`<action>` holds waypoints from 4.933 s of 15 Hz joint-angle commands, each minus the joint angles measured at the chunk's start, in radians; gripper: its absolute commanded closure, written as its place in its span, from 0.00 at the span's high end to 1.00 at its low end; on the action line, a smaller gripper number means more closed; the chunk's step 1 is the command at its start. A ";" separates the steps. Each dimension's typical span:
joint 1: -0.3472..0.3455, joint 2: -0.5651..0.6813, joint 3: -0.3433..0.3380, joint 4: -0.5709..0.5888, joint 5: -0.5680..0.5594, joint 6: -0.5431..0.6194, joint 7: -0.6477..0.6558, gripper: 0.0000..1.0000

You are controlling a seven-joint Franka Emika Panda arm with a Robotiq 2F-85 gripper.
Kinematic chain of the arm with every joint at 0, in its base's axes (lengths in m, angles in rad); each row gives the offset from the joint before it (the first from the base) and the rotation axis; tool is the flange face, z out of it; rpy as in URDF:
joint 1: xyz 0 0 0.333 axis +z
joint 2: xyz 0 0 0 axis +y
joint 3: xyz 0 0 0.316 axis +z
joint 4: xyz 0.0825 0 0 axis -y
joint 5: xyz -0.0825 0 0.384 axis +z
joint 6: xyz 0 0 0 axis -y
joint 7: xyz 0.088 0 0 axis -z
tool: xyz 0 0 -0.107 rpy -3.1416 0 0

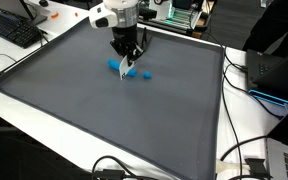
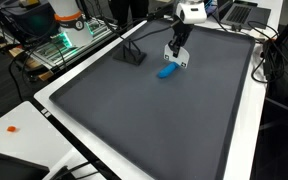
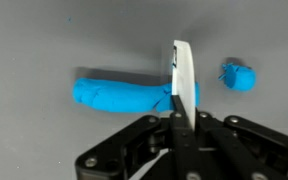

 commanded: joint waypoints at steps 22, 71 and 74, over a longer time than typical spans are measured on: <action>0.026 -0.044 0.001 -0.018 -0.030 -0.021 0.040 0.01; -0.021 -0.011 0.005 0.025 0.008 -0.149 0.004 0.01; -0.024 -0.027 0.006 0.025 0.015 -0.146 0.003 0.01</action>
